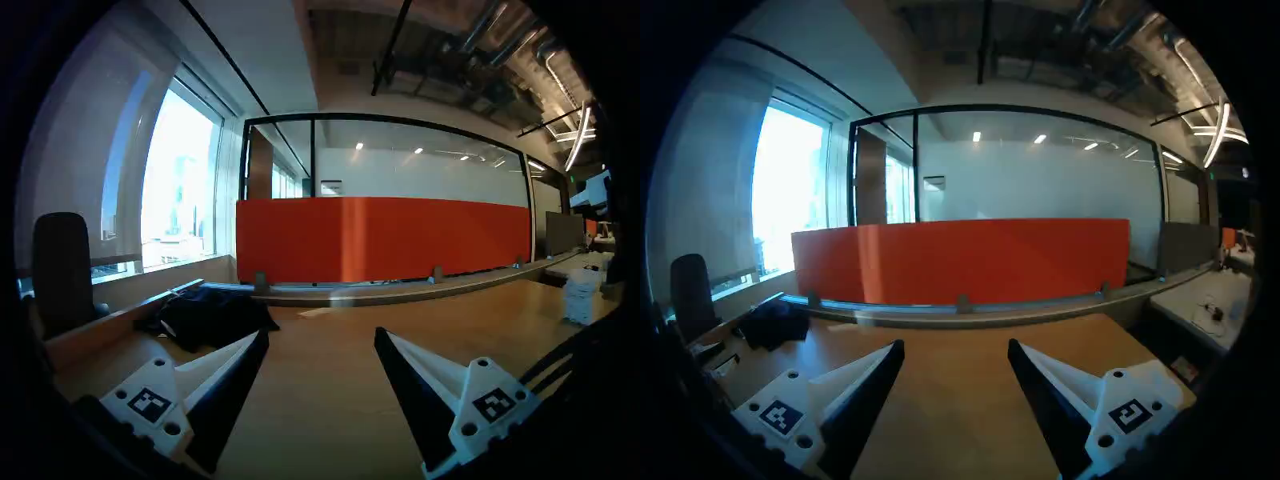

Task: Fold towel

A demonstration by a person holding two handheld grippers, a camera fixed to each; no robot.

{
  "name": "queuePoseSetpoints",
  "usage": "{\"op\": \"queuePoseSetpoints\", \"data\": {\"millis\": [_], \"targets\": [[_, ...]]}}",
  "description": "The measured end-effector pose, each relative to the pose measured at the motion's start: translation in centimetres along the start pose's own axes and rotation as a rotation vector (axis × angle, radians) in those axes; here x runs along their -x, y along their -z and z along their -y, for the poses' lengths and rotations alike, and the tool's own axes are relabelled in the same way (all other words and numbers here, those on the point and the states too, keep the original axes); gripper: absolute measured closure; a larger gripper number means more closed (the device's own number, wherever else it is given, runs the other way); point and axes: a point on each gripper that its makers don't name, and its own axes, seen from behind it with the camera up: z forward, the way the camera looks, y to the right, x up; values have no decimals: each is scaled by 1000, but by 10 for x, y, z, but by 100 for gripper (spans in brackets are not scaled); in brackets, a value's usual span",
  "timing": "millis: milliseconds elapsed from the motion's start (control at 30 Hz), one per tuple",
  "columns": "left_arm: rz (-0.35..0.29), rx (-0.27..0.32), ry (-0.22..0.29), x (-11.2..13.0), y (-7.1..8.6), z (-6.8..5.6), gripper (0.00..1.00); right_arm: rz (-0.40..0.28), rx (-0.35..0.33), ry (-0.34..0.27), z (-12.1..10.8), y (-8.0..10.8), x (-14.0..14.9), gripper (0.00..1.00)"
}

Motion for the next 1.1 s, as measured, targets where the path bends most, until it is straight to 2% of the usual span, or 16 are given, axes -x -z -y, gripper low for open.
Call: {"op": "queuePoseSetpoints", "data": {"millis": [200,400,667,1100], "targets": [[-9,-11,16,18,2,3,2,4,1,1,4,-3,11,0],[-19,-14,10,29,3,2,2,2,-3,4,6,-4,18,0],[-21,-17,-1,34,3,-1,2,3,-6,10,9,-2,19,0],[-5,-24,-1,38,3,3,2,11,-3,-3,2,-2,29,0]]}}
